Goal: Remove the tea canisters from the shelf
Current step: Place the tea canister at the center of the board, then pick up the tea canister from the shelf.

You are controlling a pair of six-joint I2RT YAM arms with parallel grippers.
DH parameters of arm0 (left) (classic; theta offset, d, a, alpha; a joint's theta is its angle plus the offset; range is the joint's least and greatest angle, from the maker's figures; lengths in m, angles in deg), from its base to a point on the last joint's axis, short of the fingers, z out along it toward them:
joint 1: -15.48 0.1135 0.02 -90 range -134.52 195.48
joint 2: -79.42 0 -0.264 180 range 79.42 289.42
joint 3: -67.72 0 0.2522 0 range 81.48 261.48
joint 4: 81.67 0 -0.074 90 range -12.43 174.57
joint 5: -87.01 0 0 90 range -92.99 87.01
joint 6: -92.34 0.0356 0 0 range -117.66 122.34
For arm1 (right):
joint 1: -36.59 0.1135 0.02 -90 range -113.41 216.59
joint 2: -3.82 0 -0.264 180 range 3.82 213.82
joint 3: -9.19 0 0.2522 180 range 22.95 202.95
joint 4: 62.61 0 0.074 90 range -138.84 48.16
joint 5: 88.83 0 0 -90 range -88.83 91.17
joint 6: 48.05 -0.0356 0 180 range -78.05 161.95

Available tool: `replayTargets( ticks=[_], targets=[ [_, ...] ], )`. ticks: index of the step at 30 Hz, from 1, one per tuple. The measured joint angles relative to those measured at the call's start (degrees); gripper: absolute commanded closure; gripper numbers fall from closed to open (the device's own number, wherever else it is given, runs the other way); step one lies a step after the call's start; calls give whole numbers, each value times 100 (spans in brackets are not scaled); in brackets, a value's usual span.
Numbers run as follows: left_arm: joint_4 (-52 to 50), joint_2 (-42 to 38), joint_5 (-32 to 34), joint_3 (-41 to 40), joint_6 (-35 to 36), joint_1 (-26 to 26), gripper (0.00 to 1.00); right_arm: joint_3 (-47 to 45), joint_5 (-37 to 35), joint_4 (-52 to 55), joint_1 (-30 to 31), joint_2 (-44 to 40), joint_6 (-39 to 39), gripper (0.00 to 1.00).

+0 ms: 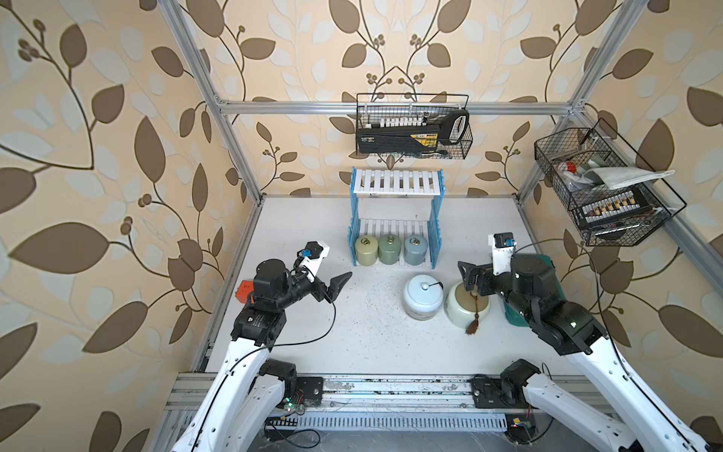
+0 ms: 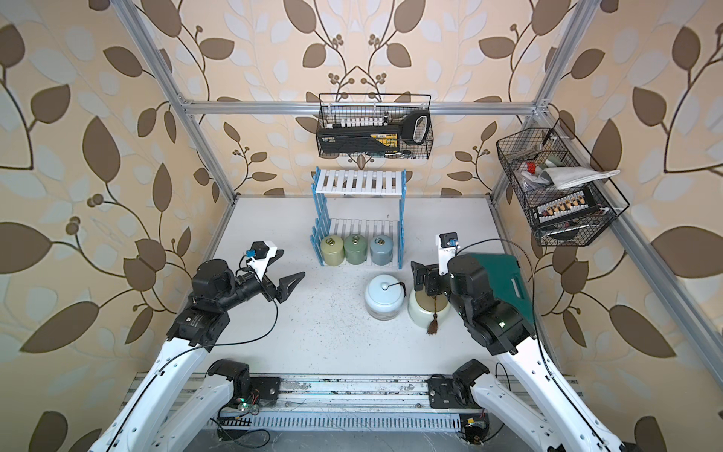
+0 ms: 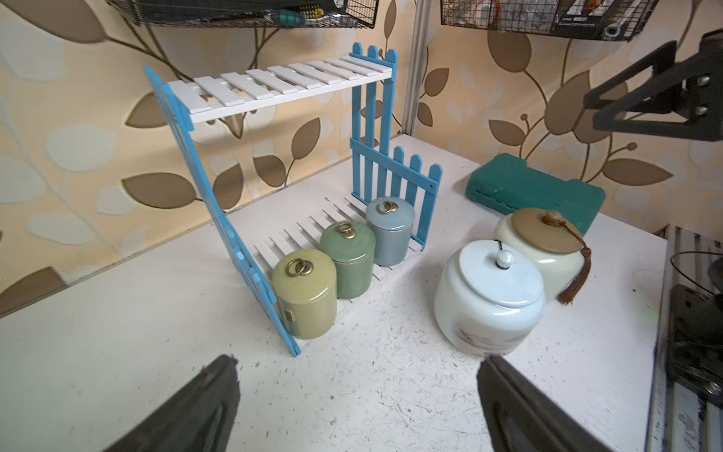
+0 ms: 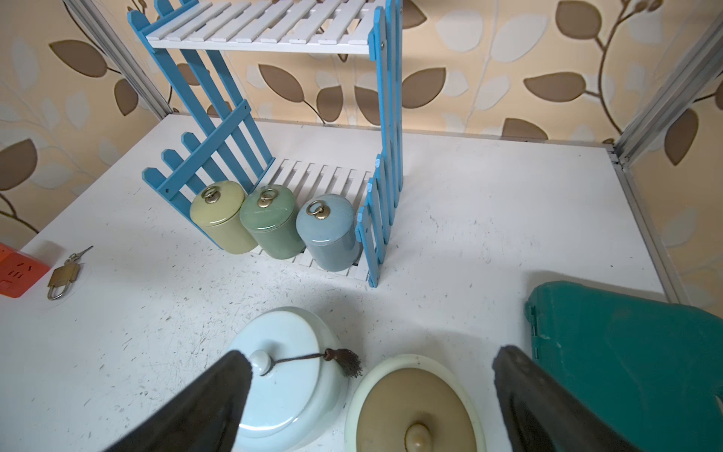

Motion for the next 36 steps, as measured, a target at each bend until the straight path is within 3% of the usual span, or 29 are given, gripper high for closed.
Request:
replayTargets(
  ticks=[12,18,26,36],
  targets=[
    [-1014,-979,-4,-7,-380,684,1,1451,-1270,326,1606,2103,-964,1],
    [-1016,-1342,-142,-251,-680,1231,1,2184,-1545,636,1753,3097,-1606,1],
    [-990,-1425,-173,-391,-675,1368,1,2736,-1858,706,1759,3851,-2251,1],
    [-901,-1434,-175,-446,-662,1403,1,4981,-2837,2155,1705,5731,-4076,1]
  ],
)
